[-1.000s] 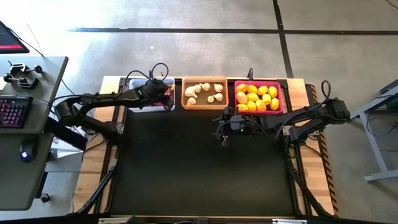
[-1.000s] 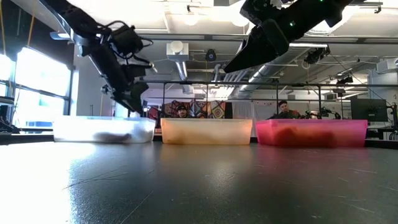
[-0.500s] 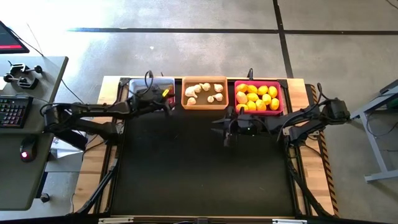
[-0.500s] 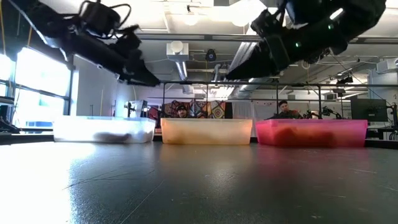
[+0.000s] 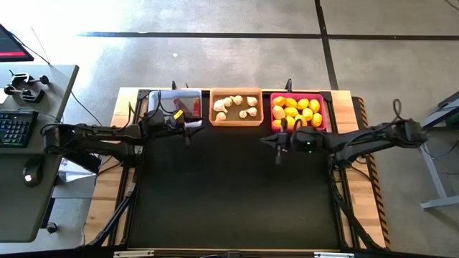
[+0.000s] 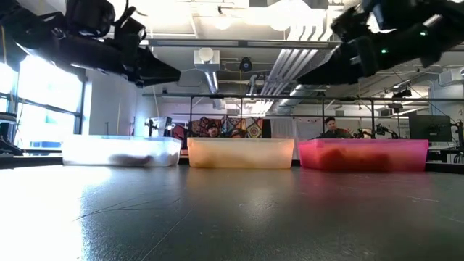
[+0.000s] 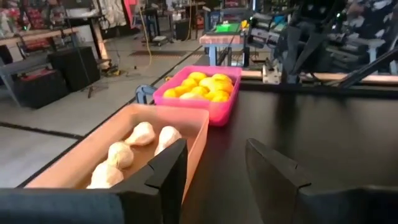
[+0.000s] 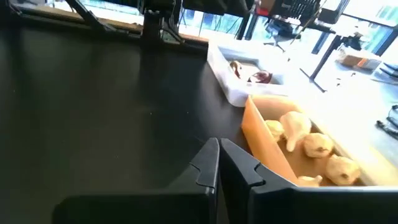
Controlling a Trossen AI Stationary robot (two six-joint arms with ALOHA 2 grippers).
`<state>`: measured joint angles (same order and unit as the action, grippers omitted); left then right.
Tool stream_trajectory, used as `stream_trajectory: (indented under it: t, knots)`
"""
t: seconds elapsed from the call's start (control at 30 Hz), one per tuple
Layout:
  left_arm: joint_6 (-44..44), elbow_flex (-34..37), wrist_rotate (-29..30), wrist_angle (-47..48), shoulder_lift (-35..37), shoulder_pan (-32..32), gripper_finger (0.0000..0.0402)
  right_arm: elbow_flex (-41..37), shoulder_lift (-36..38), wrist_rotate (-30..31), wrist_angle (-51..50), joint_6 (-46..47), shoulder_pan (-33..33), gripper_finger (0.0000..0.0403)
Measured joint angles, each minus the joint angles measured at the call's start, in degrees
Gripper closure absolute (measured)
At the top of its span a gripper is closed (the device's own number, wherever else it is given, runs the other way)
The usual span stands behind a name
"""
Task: Sort produce into baskets
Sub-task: Return to Home Position
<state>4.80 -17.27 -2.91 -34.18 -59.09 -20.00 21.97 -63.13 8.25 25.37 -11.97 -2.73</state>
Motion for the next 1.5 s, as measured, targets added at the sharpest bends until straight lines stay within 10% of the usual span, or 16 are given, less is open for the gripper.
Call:
stream_trajectory:
  t: [0.67, 1.5]
  knots:
    - [2.55, 0.1, -1.98, -0.02, 0.28, 1.74, 0.0396, -17.88, 32.37, -4.07, -5.87, 0.84, -5.41, 0.0403]
    - [0.83, 12.9, -2.45, -16.16, 8.77, 3.73, 0.0401, -18.36, 57.74, -4.69, -25.41, 0.97, -5.66, 0.0403]
